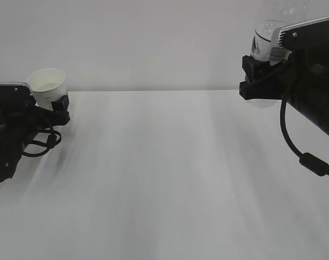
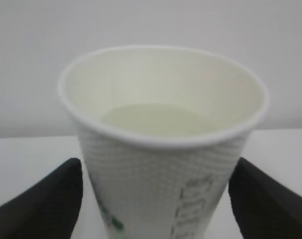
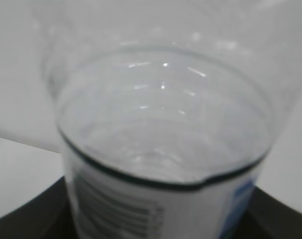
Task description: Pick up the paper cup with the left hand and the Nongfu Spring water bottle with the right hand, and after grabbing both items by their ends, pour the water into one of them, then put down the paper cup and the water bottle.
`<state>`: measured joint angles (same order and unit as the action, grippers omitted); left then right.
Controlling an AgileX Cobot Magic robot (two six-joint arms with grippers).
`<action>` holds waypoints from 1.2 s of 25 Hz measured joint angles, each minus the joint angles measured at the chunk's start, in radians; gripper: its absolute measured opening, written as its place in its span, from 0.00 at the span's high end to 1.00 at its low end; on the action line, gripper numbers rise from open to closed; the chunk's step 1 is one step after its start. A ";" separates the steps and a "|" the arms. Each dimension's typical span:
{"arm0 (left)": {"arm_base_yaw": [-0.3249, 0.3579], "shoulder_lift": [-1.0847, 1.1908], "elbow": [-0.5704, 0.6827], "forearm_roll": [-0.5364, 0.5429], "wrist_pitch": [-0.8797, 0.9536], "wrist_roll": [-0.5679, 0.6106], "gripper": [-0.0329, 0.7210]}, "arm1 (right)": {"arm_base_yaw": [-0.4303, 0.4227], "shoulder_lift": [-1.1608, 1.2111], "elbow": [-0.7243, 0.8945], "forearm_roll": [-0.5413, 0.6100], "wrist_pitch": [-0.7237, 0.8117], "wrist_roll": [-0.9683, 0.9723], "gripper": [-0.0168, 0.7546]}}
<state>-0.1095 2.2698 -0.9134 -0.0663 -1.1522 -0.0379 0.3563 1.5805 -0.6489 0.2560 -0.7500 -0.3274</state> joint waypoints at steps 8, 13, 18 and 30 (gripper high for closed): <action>0.000 -0.100 0.160 0.000 0.000 0.000 0.07 | 0.000 0.000 0.000 0.000 0.000 0.000 0.36; 0.000 -0.207 0.248 0.004 0.000 0.000 0.08 | 0.000 0.000 0.000 0.000 0.000 0.000 0.36; 0.000 -0.322 0.316 0.005 0.000 0.000 0.09 | 0.000 0.000 0.000 0.000 0.000 0.000 0.36; 0.000 -0.544 0.399 0.005 0.038 0.000 0.13 | 0.000 0.000 0.000 -0.001 0.000 0.000 0.36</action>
<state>-0.1095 1.7257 -0.5141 -0.0610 -1.1143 -0.0379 0.3563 1.5805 -0.6489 0.2554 -0.7500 -0.3274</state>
